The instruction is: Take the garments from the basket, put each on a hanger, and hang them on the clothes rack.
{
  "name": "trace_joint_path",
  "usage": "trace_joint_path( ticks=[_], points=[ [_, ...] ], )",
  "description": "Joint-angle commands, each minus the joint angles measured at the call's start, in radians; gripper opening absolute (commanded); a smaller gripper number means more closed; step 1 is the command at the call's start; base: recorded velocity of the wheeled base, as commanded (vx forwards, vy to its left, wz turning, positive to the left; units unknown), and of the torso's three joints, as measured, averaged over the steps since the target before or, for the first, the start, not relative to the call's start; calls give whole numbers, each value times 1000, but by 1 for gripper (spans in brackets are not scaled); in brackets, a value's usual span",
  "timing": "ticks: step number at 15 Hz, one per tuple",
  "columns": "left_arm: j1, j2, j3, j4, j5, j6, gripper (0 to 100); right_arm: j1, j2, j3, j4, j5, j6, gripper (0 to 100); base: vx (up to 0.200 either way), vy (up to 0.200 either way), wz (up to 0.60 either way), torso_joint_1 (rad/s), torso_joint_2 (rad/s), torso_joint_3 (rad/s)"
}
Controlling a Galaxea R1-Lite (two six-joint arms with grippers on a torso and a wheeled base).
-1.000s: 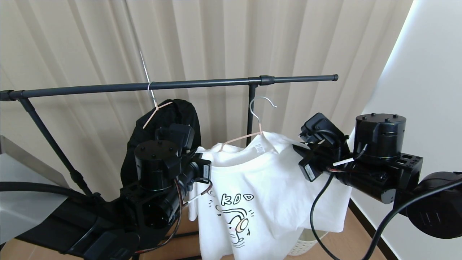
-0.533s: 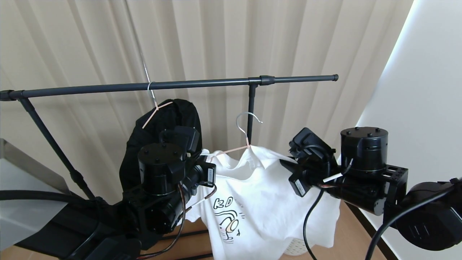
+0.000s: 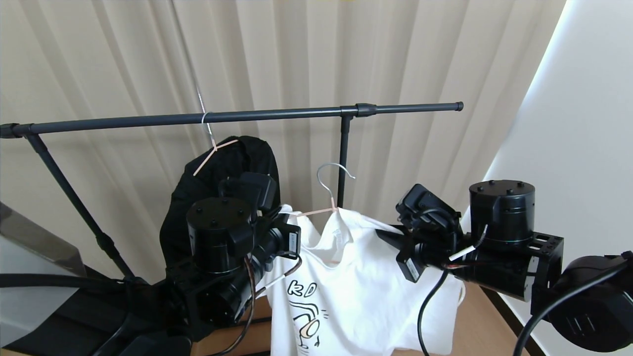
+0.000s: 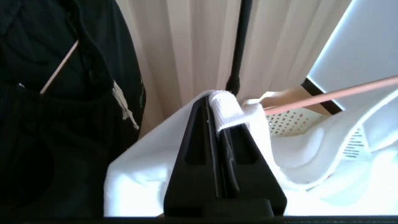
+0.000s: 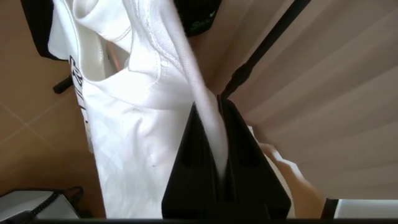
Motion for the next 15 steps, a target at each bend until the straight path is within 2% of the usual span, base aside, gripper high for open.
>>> trace_joint_path(
  ticks=[1, 3, 6, 8, 11, 15],
  points=[
    [-32, -38, 10, -1, 0, -1, 0, 3, 51, -10, -36, -1, 35, 0, 0, 0, 0, 0, 0, 0],
    [-64, -48, 10, -1, 0, -2, 0, 15, 81, -5, -102, -1, 65, 0, 0, 0, 0, 0, 0, 0],
    [-92, -63, 12, -1, -3, -8, 0, 18, 106, -8, -113, 1, 70, 0, 0, 0, 0, 0, 0, 0],
    [-119, -77, 9, -1, -6, -33, 0, 35, 118, -10, -134, 4, 104, 0, 0, 0, 0, 0, 0, 0],
    [-113, -75, 9, -1, -6, -33, 0, 31, 132, 4, -239, 10, 110, 0, 0, 0, 0, 0, 0, 0],
    [-112, -72, 10, -1, -4, -33, 0, -5, 117, 18, -308, 82, 139, 0, 0, 0, 0, 0, 0, 0]
  ],
)
